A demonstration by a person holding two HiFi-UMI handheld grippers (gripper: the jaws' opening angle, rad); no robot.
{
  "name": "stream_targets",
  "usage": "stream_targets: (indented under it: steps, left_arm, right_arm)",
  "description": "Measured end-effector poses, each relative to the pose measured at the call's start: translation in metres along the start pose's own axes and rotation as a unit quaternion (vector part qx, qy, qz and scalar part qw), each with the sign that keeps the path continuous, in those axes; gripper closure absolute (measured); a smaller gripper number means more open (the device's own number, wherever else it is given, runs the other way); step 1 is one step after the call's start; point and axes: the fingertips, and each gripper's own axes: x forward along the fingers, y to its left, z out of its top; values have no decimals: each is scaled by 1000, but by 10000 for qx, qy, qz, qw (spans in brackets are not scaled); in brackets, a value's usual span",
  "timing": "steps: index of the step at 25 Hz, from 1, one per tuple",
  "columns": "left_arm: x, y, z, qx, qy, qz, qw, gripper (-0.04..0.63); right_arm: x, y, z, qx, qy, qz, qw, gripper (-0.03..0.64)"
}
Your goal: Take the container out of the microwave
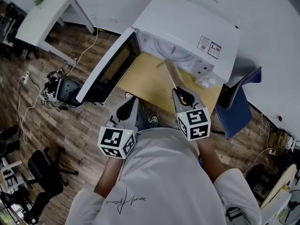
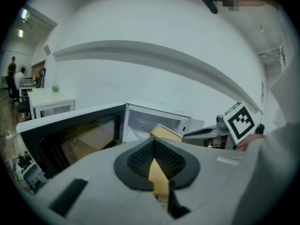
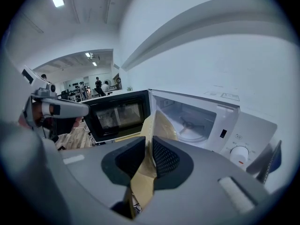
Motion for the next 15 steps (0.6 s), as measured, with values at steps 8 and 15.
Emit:
stream_targets:
  steps: [8,15]
  left_arm:
    - [-2,0,-2,-25,17,0,10000,597]
    - [-4,3,1,-125,-10,-10,9999,597]
  right_arm:
    - [-8,3,3,232,-58,144,9996,555]
    - [-16,3,13,229,-237,226,9992,555]
